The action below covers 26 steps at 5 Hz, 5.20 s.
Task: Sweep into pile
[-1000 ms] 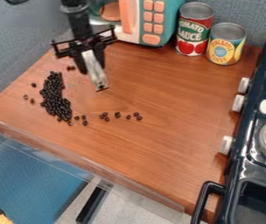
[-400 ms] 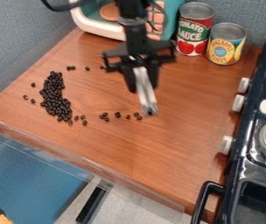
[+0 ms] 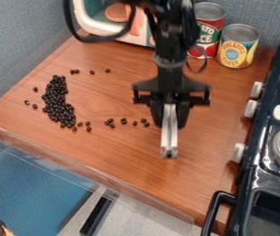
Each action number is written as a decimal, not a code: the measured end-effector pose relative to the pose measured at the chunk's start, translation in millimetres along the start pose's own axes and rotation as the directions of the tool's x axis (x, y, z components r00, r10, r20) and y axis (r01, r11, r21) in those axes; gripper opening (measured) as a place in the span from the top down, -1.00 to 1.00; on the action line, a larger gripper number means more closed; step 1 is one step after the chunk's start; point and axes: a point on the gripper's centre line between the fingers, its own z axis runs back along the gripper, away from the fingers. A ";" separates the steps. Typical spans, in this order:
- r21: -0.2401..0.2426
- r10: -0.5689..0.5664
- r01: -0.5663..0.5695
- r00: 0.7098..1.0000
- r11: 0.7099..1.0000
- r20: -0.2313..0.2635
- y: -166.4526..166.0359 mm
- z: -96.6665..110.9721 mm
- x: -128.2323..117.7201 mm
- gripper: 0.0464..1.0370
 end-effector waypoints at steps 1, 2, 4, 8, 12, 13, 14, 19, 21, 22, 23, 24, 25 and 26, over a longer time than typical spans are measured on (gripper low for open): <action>0.024 -0.098 0.098 0.995 0.995 -0.016 2.4 -9.3 1.7 0.30; 0.022 -0.146 0.146 0.989 0.989 -0.023 6.9 -11.9 11.0 0.30; 0.018 -0.116 0.116 0.993 0.993 -0.005 39.6 -16.8 20.4 0.30; -0.042 -0.094 0.095 0.995 0.995 0.028 35.6 16.5 6.8 0.30; 0.024 -0.097 0.097 0.995 0.995 0.021 25.4 -23.8 8.1 0.30; 0.030 -0.101 0.100 0.994 0.994 0.035 26.2 -27.9 10.9 0.30; 0.042 -0.110 0.108 0.993 0.993 0.046 32.1 -28.9 14.7 0.30; 0.113 -0.131 0.121 0.987 0.986 0.088 150.1 -22.8 21.3 0.30; 0.134 -0.083 0.067 0.989 0.989 0.122 184.4 -18.0 33.0 0.30; 0.101 -0.072 0.065 0.995 0.993 0.068 179.1 -16.4 24.3 0.30; 0.025 -0.023 0.022 0.999 0.999 0.047 159.6 10.2 24.5 0.30; -0.063 0.005 -0.003 1.000 0.998 0.027 130.8 43.6 30.2 0.30; -0.082 0.029 -0.029 1.000 0.996 0.003 103.8 59.3 37.0 0.30; 0.070 0.121 -0.118 0.992 0.990 -0.036 82.0 29.3 46.4 0.30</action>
